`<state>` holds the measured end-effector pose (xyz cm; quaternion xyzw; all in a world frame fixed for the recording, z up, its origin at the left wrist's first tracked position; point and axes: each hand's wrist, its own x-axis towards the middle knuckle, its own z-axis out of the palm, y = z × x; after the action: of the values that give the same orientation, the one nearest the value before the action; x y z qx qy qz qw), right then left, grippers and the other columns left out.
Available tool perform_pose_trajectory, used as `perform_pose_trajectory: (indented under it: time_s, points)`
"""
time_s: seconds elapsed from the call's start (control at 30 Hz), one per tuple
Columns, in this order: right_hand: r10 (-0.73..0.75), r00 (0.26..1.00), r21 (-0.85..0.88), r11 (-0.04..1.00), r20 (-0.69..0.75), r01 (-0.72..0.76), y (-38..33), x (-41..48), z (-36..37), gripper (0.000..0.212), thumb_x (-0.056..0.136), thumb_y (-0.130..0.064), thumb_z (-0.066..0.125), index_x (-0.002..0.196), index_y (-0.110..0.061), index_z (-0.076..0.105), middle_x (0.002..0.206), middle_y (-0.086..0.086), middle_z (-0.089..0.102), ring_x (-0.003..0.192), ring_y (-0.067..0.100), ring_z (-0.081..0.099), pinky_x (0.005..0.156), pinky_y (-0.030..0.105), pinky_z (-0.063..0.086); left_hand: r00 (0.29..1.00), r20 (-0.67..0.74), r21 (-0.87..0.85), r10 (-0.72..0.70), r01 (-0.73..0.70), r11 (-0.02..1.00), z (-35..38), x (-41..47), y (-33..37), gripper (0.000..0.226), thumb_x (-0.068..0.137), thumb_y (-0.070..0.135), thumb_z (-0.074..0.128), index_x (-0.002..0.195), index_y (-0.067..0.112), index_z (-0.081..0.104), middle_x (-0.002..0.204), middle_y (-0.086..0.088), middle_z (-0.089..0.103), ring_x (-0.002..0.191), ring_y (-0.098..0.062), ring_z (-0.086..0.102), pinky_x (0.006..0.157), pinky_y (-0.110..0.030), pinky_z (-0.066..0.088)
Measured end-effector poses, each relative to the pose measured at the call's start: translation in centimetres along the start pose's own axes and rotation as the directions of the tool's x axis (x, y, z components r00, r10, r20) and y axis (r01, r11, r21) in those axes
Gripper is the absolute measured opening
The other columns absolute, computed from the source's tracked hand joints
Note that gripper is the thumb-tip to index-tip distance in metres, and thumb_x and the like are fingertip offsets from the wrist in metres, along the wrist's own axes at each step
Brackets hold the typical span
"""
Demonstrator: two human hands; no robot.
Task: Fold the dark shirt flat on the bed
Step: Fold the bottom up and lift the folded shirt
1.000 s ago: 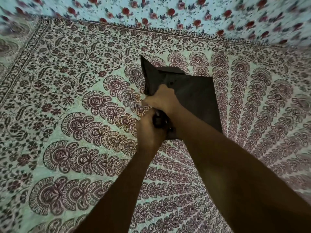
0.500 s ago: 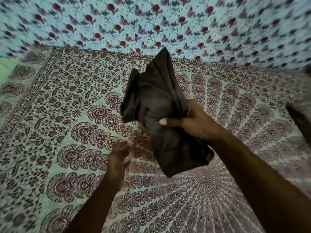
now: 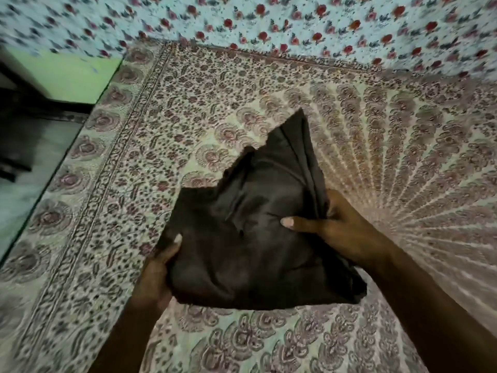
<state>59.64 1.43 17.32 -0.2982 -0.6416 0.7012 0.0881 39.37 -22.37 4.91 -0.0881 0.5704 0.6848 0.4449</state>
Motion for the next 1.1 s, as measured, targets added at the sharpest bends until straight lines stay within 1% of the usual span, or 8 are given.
perform_pose_trajectory:
  time_s: [0.1, 0.2, 0.4, 0.53, 0.67, 0.9, 1.03, 1.1]
  points:
    - [0.077, 0.996, 0.059, 0.996, -0.039, -0.074, 2.5, -1.3, 5.6, 0.035, 0.088, 0.008, 0.071, 0.121, -0.005, 0.072, 0.117, 0.005, 0.078, 0.109, 0.023, 0.075, 0.085, 0.030, 0.062, 0.991, -0.070, 0.177, 0.114, -0.100, 0.979, -6.4, -1.9, 1.3, 0.036, 0.099, 0.004, 0.059, 0.115, 0.028, 0.080, 0.120, 0.000, 0.079, 0.102, -0.019, 0.078, 0.078, -0.030, 0.065]
    - [0.159, 0.978, 0.177, 0.975, -0.133, -0.134, 5.0, -2.5, 12.6, 0.040, 0.085, 0.009, 0.071, 0.117, -0.014, 0.075, 0.117, 0.005, 0.078, 0.109, 0.024, 0.075, 0.088, 0.038, 0.064, 0.963, -0.092, 0.387, 0.255, -0.201, 0.900, -13.1, -4.0, 4.1, 0.035, 0.099, 0.011, 0.065, 0.131, 0.025, 0.069, 0.119, 0.012, 0.078, 0.106, -0.009, 0.075, 0.084, -0.024, 0.063]
    - [0.315, 0.914, 0.325, 0.918, -0.256, -0.226, 7.7, -3.4, 25.4, 0.034, 0.067, -0.014, 0.085, 0.098, -0.029, 0.085, 0.115, 0.009, 0.079, 0.107, 0.030, 0.076, 0.089, 0.046, 0.062, 0.931, 0.016, 0.804, 0.363, -0.228, 0.549, -24.2, -5.4, 11.0, 0.041, 0.101, 0.023, 0.063, 0.141, 0.013, 0.062, 0.122, 0.003, 0.069, 0.111, -0.018, 0.066, 0.091, -0.029, 0.050]
    - [0.321, 0.911, 0.381, 0.901, -0.260, -0.209, 9.3, -1.8, 31.5, 0.036, 0.076, -0.008, 0.085, 0.109, -0.018, 0.078, 0.111, 0.003, 0.080, 0.101, 0.022, 0.077, 0.076, 0.029, 0.064, 0.930, -0.009, 0.846, 0.367, -0.189, 0.499, -28.4, -5.2, 14.1, 0.048, 0.103, 0.029, 0.058, 0.147, 0.010, 0.057, 0.138, -0.016, 0.067, 0.127, -0.031, 0.063, 0.105, -0.034, 0.044]
    - [0.366, 0.893, 0.399, 0.884, -0.262, -0.245, 12.6, 1.0, 35.3, 0.094, 0.038, -0.047, 0.105, 0.119, -0.010, 0.074, 0.116, 0.009, 0.078, 0.105, 0.028, 0.076, 0.084, 0.037, 0.063, 0.940, -0.008, 0.902, 0.342, -0.141, 0.407, -31.9, -3.1, 14.8, 0.048, 0.107, 0.036, 0.055, 0.148, 0.011, 0.057, 0.139, -0.020, 0.066, 0.130, -0.040, 0.061, 0.111, -0.047, 0.045]
    - [0.550, 0.704, 0.313, 0.835, -0.449, -0.453, 19.9, 0.6, 38.1, 0.040, 0.071, -0.004, 0.091, 0.108, -0.005, 0.077, 0.103, 0.013, 0.080, 0.089, 0.027, 0.076, 0.078, 0.035, 0.064, 0.986, -0.068, 0.908, 0.151, -0.001, 0.418, -37.6, -2.2, 11.7, 0.075, 0.091, 0.073, 0.047, 0.150, 0.027, 0.049, 0.140, -0.014, 0.065, 0.127, -0.041, 0.062, 0.109, -0.051, 0.049]
    - [0.603, 0.669, 0.095, 0.770, -0.435, -0.632, 20.6, -4.1, 37.8, 0.068, 0.061, -0.014, 0.101, 0.118, -0.020, 0.065, 0.105, -0.004, 0.073, 0.097, 0.021, 0.070, 0.089, 0.038, 0.059, 0.996, -0.026, 0.930, 0.088, -0.008, 0.367, -39.4, -4.5, 10.8, 0.085, 0.086, 0.036, 0.085, 0.157, 0.030, 0.038, 0.147, -0.010, 0.061, 0.133, -0.038, 0.058, 0.110, -0.047, 0.045]
    - [0.622, 0.656, 0.055, 0.742, -0.428, -0.668, 21.5, -6.4, 37.7, 0.073, 0.059, -0.006, 0.100, 0.117, -0.027, 0.060, 0.110, 0.003, 0.074, 0.100, 0.027, 0.072, 0.088, 0.052, 0.062, 0.995, -0.051, 0.927, 0.081, 0.016, 0.375, -40.5, -4.8, 10.2, 0.084, 0.083, 0.021, 0.088, 0.143, 0.056, 0.040, 0.132, -0.006, 0.069, 0.125, -0.034, 0.064, 0.100, -0.039, 0.047]
